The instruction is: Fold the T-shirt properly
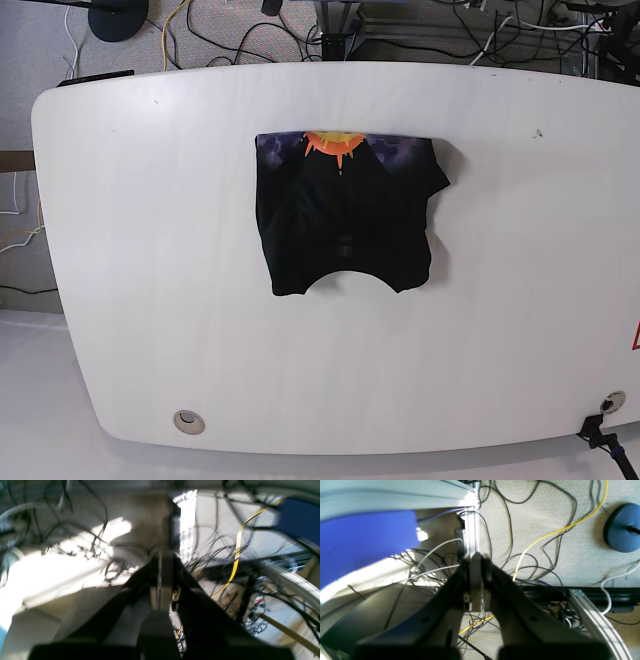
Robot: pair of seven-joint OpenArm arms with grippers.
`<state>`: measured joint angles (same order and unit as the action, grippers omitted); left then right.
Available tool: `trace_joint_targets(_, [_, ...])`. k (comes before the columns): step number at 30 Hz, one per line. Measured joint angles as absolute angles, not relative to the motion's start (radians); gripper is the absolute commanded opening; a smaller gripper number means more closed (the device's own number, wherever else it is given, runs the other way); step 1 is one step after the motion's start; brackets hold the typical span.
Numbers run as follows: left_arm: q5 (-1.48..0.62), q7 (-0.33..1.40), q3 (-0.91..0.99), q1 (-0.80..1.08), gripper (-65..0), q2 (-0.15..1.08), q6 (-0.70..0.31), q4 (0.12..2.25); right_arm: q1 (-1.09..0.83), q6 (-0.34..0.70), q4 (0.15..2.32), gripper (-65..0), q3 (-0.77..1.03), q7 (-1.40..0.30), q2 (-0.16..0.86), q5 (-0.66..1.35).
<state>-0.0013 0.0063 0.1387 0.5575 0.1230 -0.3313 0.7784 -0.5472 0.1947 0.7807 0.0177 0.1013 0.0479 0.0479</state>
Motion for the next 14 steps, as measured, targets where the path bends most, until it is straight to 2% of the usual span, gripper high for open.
trace_joint_targets(6, [-0.008,-0.008,0.141,0.356,-64.6,0.151,-0.322,0.482,-0.403,0.194,0.588,-65.0,0.018,0.101,0.051,0.047])
trace_joint_targets(14, [-0.008,-0.007,0.141,0.213,-64.5,0.147,-0.322,0.260,-0.270,0.195,0.436,-65.0,0.018,0.103,0.056,0.048])
